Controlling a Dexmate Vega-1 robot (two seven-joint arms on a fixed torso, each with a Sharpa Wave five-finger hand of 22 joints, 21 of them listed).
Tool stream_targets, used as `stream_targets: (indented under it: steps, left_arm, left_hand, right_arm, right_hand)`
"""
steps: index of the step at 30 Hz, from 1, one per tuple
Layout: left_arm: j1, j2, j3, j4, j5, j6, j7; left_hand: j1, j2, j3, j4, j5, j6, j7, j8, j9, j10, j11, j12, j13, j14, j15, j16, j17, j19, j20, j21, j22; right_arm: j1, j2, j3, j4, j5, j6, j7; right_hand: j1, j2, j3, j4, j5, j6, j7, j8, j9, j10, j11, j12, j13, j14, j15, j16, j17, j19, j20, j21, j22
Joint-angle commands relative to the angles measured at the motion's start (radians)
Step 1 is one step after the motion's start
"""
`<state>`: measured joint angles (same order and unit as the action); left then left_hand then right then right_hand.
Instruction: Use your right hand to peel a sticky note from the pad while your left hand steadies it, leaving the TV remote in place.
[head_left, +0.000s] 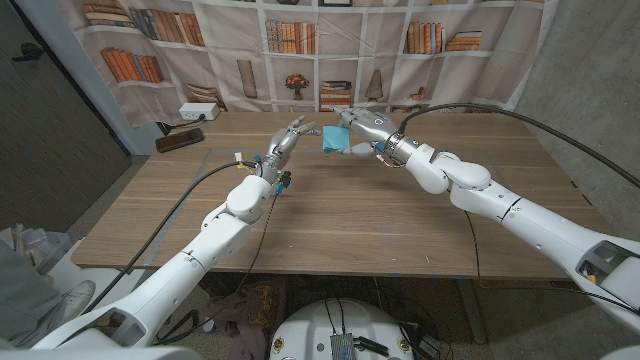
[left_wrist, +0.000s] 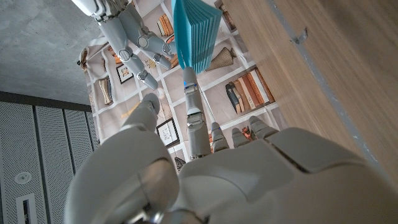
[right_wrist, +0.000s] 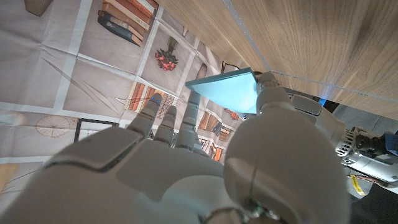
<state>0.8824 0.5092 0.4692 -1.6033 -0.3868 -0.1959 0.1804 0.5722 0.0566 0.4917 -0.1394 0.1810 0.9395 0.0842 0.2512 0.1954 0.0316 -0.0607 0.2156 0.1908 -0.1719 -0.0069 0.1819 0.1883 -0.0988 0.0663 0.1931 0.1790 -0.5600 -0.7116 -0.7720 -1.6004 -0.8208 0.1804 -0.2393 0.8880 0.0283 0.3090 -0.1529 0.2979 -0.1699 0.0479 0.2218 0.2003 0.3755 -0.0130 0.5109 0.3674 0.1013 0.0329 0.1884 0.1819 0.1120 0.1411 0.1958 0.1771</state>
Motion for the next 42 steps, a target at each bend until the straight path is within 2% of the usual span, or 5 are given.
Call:
stream_targets:
  steps: [1, 12, 40, 41, 42]
  left_arm:
    - [-0.015, 0.005, 0.011, 0.01, -0.013, 0.005, -0.032]
    - [-0.009, -0.002, 0.007, 0.01, -0.018, 0.008, -0.014]
    - [-0.025, 0.001, 0.016, 0.022, -0.034, 0.002, -0.053]
    - [-0.026, 0.001, 0.017, 0.023, -0.032, 0.0, -0.055]
    - [-0.028, 0.001, 0.019, 0.023, -0.03, -0.001, -0.056]
  left_hand:
    - [-0.004, -0.012, -0.002, 0.007, -0.003, 0.002, 0.006, -0.002, -0.001, 0.004, -0.004, 0.003, 0.003, -0.015, 0.011, 0.01, 0.002, 0.0, 0.003, 0.007, 0.004]
    - [-0.013, -0.019, -0.009, 0.01, -0.003, -0.029, 0.004, -0.02, -0.001, 0.001, 0.007, 0.001, 0.003, -0.019, 0.011, 0.009, 0.002, -0.002, 0.001, 0.007, 0.005]
    - [-0.025, -0.023, -0.016, 0.016, -0.004, -0.03, 0.003, -0.026, 0.0, -0.002, 0.008, 0.0, 0.003, -0.021, 0.016, 0.01, 0.004, -0.003, 0.002, 0.009, 0.005]
    - [-0.025, -0.022, -0.016, 0.016, -0.004, -0.029, 0.003, -0.026, 0.0, -0.003, 0.005, 0.0, 0.003, -0.021, 0.016, 0.01, 0.003, -0.002, 0.002, 0.009, 0.005]
    - [-0.02, -0.017, -0.012, 0.014, -0.003, -0.029, 0.004, -0.027, 0.0, -0.002, -0.014, 0.0, 0.003, -0.021, 0.016, 0.009, 0.003, -0.002, 0.003, 0.009, 0.005]
  right_arm:
    - [0.004, 0.005, 0.002, 0.007, 0.002, 0.008, -0.005]
    - [0.006, 0.007, 0.0, 0.006, 0.004, 0.016, -0.003]
    - [0.004, 0.006, -0.003, -0.006, -0.005, 0.036, -0.002]
    - [0.005, 0.006, -0.004, -0.006, -0.007, 0.038, -0.003]
    - [0.005, 0.007, -0.005, -0.006, -0.007, 0.04, -0.002]
  right_hand:
    - [0.005, 0.011, 0.002, 0.002, 0.008, -0.04, -0.006, -0.002, 0.0, 0.048, -0.046, 0.008, 0.018, 0.002, -0.006, 0.002, 0.0, 0.002, -0.001, 0.0, 0.001]
    - [0.006, 0.012, 0.002, 0.002, 0.009, -0.039, -0.007, -0.003, 0.0, 0.047, -0.047, 0.009, 0.019, 0.003, -0.008, 0.002, 0.0, 0.002, -0.002, 0.0, 0.001]
    - [0.009, 0.013, 0.002, 0.001, 0.01, -0.03, -0.008, -0.003, 0.0, 0.05, -0.05, 0.013, 0.022, 0.003, -0.016, 0.001, 0.0, 0.004, -0.008, 0.0, 0.001]
    - [0.01, 0.013, 0.002, 0.001, 0.01, -0.03, -0.009, -0.003, 0.0, 0.052, -0.05, 0.014, 0.022, 0.003, -0.017, 0.001, 0.0, 0.004, -0.009, 0.0, 0.001]
    - [0.01, 0.013, 0.002, 0.001, 0.011, -0.03, -0.009, -0.003, 0.0, 0.052, -0.05, 0.014, 0.022, 0.003, -0.017, 0.001, 0.0, 0.003, -0.009, 0.0, 0.001]
